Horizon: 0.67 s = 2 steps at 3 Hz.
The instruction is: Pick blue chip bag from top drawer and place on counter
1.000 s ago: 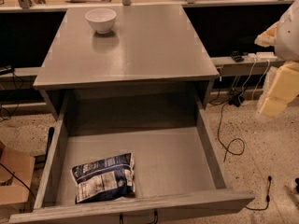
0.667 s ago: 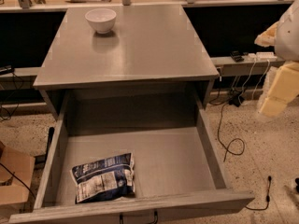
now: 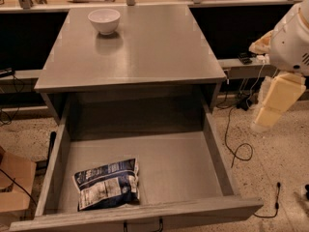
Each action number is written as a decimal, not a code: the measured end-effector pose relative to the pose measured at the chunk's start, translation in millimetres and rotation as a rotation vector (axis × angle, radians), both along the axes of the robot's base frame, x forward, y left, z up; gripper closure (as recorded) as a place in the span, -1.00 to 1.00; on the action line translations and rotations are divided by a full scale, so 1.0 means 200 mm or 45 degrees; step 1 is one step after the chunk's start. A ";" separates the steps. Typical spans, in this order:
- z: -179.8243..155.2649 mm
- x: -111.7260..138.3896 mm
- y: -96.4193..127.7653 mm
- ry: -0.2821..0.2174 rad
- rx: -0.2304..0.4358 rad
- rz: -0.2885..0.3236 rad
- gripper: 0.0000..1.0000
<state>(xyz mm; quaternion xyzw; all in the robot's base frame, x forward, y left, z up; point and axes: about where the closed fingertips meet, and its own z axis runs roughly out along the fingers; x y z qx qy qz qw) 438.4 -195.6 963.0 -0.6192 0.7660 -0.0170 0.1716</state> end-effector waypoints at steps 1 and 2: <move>-0.08 -0.02 0.08 0.020 0.082 0.026 -1.00; -0.32 -0.07 0.41 0.115 0.234 0.162 -1.00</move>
Offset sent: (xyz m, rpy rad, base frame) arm -0.0203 0.1248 -0.1052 0.2740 0.1716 0.2027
